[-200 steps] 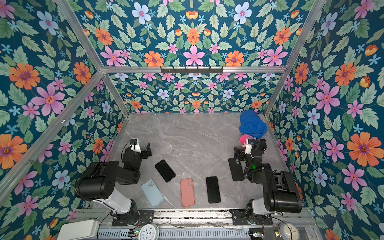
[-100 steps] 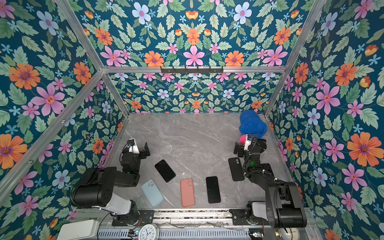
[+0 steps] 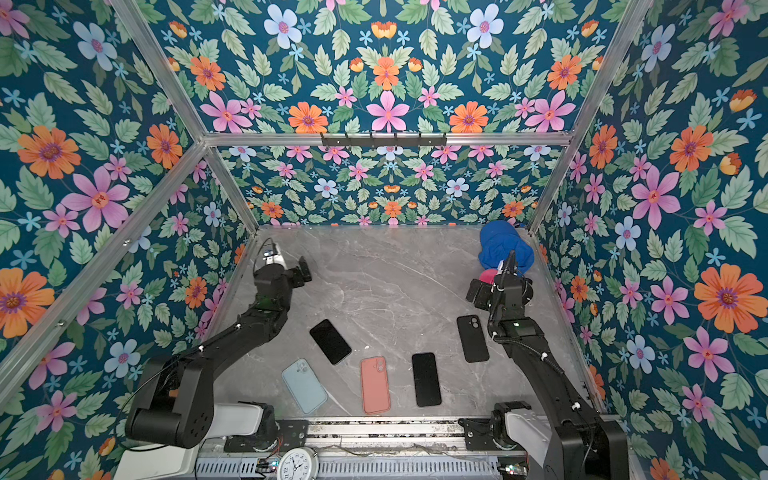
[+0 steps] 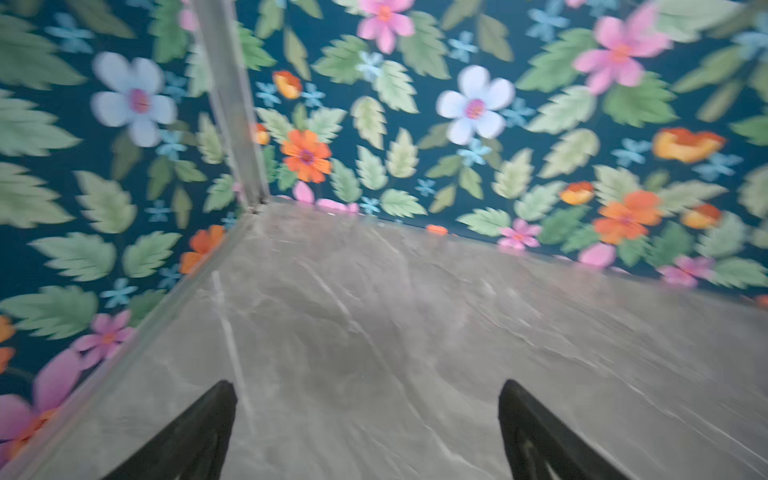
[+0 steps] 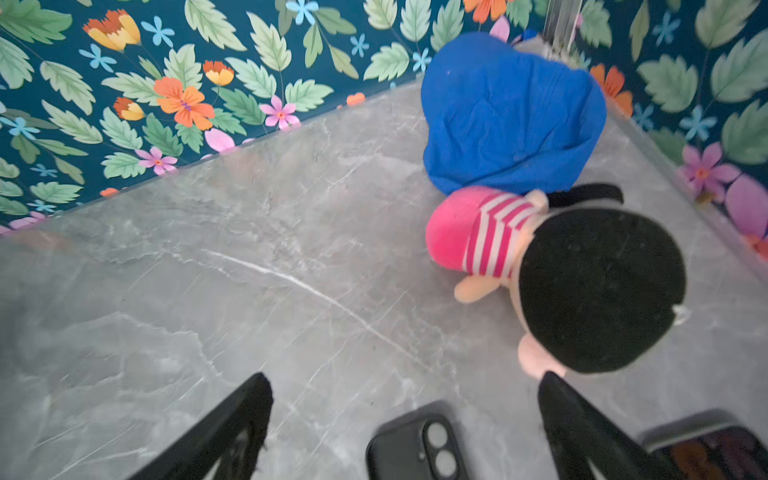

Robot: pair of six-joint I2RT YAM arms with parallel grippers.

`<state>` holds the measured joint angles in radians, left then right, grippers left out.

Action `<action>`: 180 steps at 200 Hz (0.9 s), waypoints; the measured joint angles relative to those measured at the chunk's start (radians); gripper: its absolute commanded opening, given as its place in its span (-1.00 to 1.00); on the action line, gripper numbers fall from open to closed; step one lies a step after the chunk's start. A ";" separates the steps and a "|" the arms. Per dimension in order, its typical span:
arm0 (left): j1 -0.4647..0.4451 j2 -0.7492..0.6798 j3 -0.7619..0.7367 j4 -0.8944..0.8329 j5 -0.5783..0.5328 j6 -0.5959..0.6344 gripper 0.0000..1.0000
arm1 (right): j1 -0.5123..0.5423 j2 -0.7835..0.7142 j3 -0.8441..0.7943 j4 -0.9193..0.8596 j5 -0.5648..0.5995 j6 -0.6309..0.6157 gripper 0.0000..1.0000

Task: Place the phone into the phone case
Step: 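Move the right gripper over the black phone case while the left arm extends forward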

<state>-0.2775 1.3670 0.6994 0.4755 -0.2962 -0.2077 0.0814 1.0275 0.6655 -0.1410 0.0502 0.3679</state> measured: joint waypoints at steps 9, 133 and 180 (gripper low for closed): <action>-0.064 0.020 0.045 -0.053 0.000 -0.023 1.00 | 0.002 -0.011 0.004 -0.061 -0.036 0.027 0.98; -0.446 0.377 0.387 -0.400 0.180 -0.189 1.00 | -0.016 0.031 -0.051 -0.438 -0.148 0.153 0.84; -0.456 0.431 0.422 -0.400 0.281 -0.205 0.97 | -0.097 0.078 -0.076 -0.401 -0.168 0.174 0.39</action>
<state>-0.7334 1.7985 1.1217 0.0757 -0.0151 -0.4126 -0.0151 1.1053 0.5900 -0.5419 -0.1177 0.5415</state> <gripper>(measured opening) 0.996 0.725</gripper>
